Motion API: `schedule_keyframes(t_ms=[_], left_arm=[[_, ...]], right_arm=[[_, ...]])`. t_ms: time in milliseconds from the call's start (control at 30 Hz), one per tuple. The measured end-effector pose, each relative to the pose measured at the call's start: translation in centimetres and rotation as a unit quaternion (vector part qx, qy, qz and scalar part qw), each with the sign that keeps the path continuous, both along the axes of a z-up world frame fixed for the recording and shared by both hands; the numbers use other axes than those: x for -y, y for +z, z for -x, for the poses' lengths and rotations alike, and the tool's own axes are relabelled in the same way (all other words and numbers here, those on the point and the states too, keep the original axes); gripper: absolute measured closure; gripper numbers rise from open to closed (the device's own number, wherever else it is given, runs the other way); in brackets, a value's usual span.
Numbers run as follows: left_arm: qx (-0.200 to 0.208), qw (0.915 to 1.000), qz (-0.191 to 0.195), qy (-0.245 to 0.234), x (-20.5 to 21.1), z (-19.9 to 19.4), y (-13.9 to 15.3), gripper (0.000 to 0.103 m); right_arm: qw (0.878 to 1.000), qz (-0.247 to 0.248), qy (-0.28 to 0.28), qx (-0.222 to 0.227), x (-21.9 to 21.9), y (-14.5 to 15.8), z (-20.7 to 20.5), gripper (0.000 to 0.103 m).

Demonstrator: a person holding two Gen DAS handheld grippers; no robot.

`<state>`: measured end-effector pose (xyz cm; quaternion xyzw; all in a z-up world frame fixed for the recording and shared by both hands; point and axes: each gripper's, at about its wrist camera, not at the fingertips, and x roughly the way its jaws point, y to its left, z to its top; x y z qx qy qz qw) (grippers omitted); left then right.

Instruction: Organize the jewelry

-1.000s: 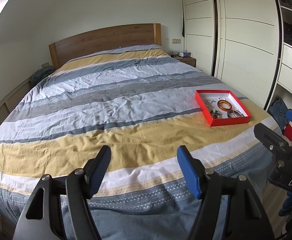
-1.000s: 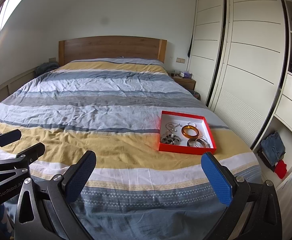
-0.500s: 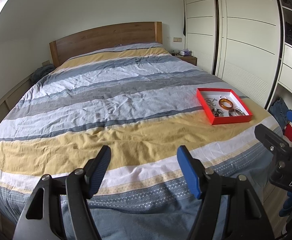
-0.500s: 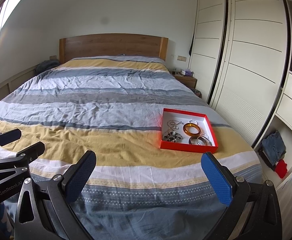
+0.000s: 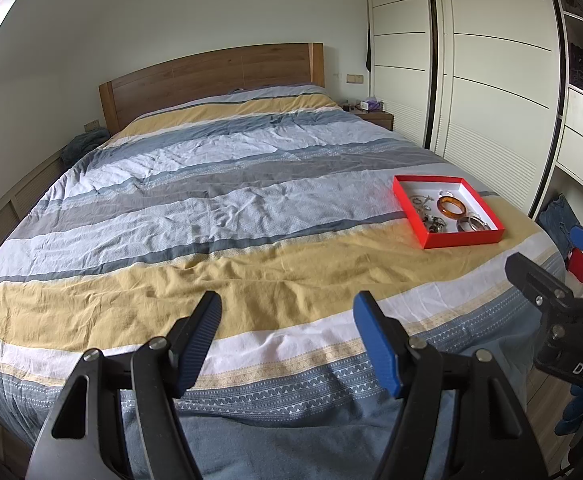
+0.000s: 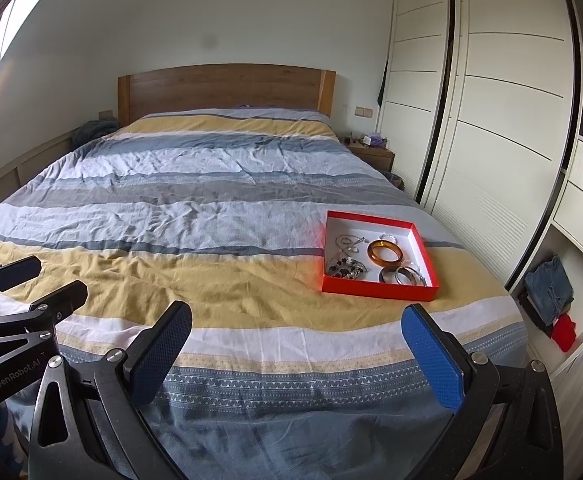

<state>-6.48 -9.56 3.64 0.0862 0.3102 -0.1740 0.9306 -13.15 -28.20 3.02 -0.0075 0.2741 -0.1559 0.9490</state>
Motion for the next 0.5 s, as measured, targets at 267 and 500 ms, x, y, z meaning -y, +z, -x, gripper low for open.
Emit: schedule_keyframes(t_ms=[267, 500], left_arm=[[-0.001, 1.0, 0.0, 0.0, 0.06, -0.02, 0.11, 0.036], [-0.008, 1.0, 0.004, 0.001, -0.22, 0.02, -0.82, 0.036]], right_arm=[[1.0, -0.002, 0.002, -0.004, -0.02, -0.34, -0.14, 0.0], [1.0, -0.002, 0.005, -0.011, -0.33, -0.73, -0.49, 0.0]])
